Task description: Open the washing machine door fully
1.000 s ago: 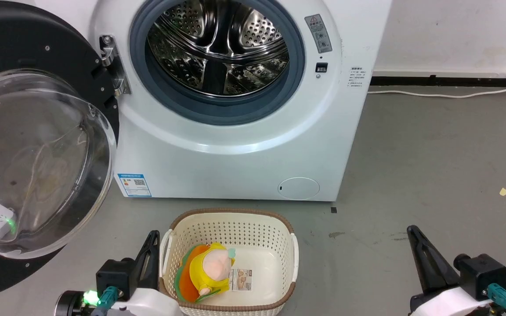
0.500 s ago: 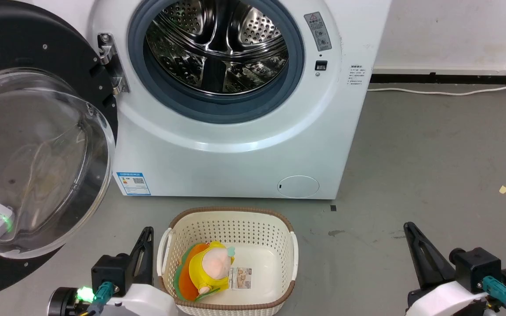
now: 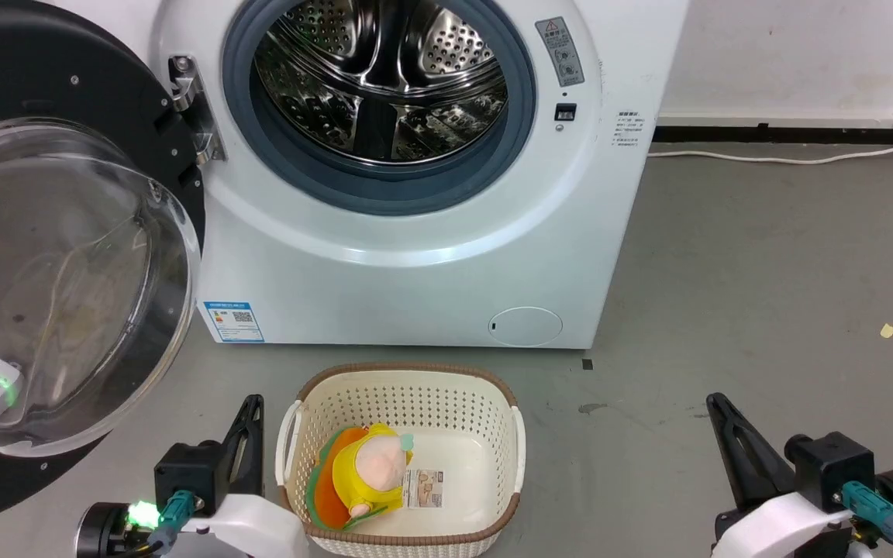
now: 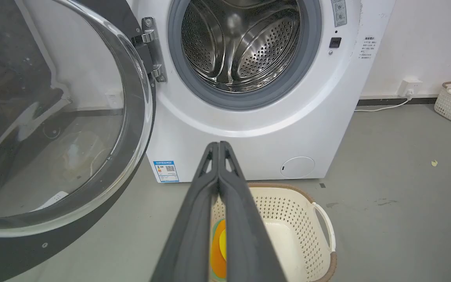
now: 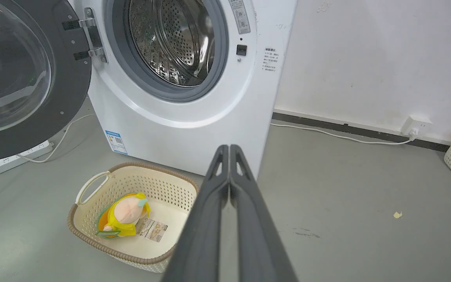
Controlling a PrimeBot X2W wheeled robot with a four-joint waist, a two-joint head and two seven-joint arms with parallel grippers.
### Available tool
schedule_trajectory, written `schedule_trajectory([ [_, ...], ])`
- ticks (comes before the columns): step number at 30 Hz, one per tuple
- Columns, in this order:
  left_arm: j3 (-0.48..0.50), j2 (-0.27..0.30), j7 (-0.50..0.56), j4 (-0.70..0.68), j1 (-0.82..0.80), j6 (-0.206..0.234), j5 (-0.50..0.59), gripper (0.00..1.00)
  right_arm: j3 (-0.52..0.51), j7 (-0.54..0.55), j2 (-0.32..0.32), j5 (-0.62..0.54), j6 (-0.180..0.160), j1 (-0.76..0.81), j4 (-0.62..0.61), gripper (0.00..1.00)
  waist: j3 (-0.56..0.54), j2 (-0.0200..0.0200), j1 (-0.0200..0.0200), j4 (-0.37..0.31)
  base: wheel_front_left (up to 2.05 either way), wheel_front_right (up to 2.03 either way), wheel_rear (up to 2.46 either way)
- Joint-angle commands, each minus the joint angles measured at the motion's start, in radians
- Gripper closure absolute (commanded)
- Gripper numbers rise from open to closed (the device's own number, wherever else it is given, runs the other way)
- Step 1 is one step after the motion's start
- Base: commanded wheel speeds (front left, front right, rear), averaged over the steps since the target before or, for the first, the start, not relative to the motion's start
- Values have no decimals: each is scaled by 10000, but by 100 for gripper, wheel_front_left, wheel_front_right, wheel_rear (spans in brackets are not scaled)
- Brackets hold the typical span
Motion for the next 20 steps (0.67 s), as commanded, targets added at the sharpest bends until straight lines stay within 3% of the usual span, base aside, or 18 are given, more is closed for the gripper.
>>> schedule_trajectory([
  [1, 63, -18, 71, -62, -140, -25, 95, 100, 19, 71, 52, -98, 8, -206, 27, 100, 3, -1, 0, -1, 0, 0, 0],
  [20, 166, -59, 164, -126, -157, -68, 191, 100, 43, 177, 55, -131, 8, -256, 30, 100, 24, -1, 0, -8, 0, 0, 0],
])
